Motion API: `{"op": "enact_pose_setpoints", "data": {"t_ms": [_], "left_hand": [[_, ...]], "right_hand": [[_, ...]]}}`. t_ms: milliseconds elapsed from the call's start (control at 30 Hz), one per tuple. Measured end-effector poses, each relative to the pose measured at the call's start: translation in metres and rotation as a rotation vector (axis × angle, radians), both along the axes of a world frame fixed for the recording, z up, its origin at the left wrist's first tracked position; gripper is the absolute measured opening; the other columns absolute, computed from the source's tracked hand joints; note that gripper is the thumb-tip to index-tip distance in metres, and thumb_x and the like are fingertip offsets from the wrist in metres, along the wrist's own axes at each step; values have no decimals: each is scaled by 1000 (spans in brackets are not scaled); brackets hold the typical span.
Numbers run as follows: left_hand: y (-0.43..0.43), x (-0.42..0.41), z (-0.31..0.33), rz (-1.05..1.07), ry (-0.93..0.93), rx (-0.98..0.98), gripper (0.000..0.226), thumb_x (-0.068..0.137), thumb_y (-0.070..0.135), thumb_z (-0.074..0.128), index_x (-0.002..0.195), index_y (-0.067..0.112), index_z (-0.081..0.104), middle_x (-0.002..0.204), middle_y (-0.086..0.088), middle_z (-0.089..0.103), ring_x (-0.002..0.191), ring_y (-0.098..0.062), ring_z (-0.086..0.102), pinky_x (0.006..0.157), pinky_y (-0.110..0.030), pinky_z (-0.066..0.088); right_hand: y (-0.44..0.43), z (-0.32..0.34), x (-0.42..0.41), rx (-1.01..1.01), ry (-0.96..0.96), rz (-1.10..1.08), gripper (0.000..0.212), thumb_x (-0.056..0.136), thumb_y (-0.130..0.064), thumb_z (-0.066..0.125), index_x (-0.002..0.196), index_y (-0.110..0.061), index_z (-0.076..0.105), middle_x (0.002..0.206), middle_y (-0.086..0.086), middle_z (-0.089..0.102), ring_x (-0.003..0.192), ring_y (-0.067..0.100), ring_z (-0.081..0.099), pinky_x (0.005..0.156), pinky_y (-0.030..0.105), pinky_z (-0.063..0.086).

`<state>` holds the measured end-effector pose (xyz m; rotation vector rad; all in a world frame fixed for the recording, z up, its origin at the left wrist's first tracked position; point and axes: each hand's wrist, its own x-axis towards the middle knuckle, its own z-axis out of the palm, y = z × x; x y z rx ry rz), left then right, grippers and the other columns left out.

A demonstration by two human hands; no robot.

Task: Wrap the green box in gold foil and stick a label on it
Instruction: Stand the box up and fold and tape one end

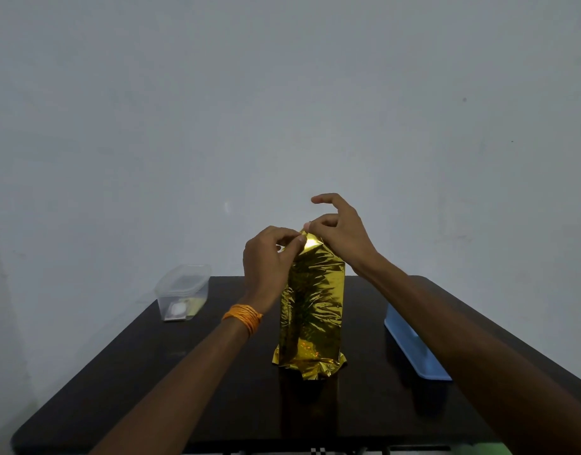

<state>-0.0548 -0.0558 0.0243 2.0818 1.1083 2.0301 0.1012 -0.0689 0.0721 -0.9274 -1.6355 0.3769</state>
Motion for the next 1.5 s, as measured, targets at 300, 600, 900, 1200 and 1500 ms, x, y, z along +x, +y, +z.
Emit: {"op": "enact_pose_setpoints", "data": {"t_ms": [300, 600, 900, 1200, 1500], "left_hand": [[7, -9, 14, -302, -115, -255, 10, 87, 28, 74, 89, 19, 78, 84, 7, 75, 83, -4, 70, 73, -15, 54], [17, -14, 7, -409, -74, -336, 24, 96, 36, 62, 102, 18, 76, 97, 3, 74, 96, -11, 68, 88, -31, 57], [17, -21, -3, -367, -20, -365, 35, 97, 31, 62, 130, 26, 56, 115, 5, 64, 101, -6, 64, 74, -16, 55], [24, -22, -10, -376, 40, -290, 16, 95, 18, 66, 109, 21, 73, 123, -1, 61, 101, -9, 68, 89, -30, 58], [26, -23, -1, -457, -88, -468, 18, 83, 5, 74, 91, 21, 77, 96, 5, 73, 94, -16, 71, 89, -41, 58]], "right_hand": [[4, 2, 4, -85, -13, 107, 55, 85, -20, 78, 132, -27, 50, 92, 4, 76, 91, 17, 72, 91, 37, 55], [14, 2, -1, -86, 40, 79, 54, 83, -14, 77, 130, -24, 52, 88, 6, 77, 86, 16, 73, 89, 39, 57], [35, 3, 3, -227, 11, -4, 58, 78, -14, 81, 126, -25, 51, 89, 4, 75, 88, 22, 72, 85, 42, 59], [49, -7, 4, -336, -58, -84, 60, 74, -15, 83, 126, -22, 54, 115, 3, 59, 92, 19, 68, 66, 28, 55], [53, -10, 4, -371, -90, -91, 64, 73, -12, 84, 127, -24, 51, 100, 3, 62, 90, 21, 68, 71, 31, 57]]}}
